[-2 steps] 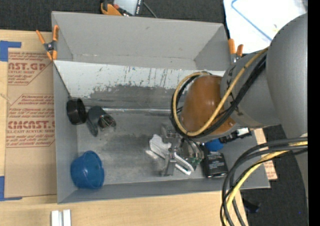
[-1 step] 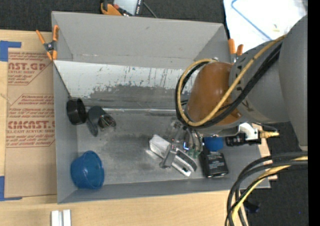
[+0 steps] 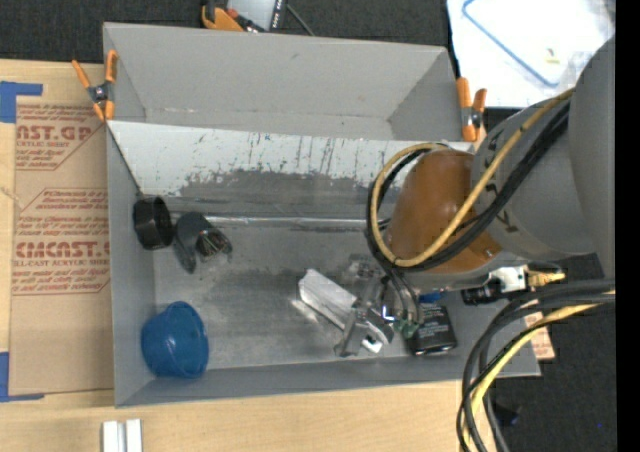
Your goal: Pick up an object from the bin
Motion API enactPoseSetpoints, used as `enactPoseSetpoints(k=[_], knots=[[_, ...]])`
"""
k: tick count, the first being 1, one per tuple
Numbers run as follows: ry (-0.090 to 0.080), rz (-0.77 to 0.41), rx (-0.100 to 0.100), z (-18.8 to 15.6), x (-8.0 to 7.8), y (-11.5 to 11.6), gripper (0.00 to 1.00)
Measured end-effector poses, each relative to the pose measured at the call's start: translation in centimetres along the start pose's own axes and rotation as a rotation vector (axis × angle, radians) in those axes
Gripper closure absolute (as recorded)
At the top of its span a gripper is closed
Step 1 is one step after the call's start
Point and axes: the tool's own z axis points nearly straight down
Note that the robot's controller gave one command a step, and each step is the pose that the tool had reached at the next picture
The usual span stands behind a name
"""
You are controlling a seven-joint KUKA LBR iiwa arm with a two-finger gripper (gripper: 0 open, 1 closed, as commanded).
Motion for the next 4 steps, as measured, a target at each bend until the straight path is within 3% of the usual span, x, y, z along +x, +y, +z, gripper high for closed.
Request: enactPoseSetpoints(k=[1, 2, 3, 4], knots=[[-0.005, 0.359, -0.004, 3.3, -0.2, 0.4, 0.0], [-0.003, 0.161, -0.002, 3.2, 0.3, 0.2, 1.0], [-0.003, 0.161, -0.002, 3.2, 0.3, 0.2, 1.0], [-0.008, 0.159, -0.003, -8.0, 0.1, 0.3, 1.0]])
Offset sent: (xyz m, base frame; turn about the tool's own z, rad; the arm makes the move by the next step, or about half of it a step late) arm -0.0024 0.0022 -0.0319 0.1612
